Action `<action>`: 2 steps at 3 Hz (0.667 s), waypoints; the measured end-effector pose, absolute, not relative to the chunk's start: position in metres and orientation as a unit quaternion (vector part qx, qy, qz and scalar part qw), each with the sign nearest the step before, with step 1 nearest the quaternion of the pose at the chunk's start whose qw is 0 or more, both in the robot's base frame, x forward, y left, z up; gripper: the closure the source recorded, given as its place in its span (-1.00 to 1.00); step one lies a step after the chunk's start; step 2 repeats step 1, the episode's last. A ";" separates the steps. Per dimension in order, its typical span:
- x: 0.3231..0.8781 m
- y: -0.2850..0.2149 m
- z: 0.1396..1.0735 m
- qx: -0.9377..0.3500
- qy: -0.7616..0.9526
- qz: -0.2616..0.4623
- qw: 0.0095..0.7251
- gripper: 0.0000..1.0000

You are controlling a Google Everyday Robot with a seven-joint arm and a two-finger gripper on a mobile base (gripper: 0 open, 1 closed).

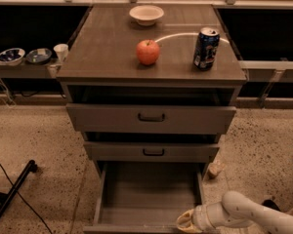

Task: Open bottom drawer

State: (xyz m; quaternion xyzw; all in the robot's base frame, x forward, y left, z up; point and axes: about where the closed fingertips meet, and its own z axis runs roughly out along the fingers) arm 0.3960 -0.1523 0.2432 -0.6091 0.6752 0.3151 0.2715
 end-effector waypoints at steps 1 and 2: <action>0.390 -0.146 0.298 -0.616 0.655 0.280 0.337 0.48; 0.390 -0.146 0.298 -0.616 0.655 0.280 0.337 0.48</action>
Offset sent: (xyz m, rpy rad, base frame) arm 0.0000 0.0000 0.0000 0.0000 0.0000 0.0000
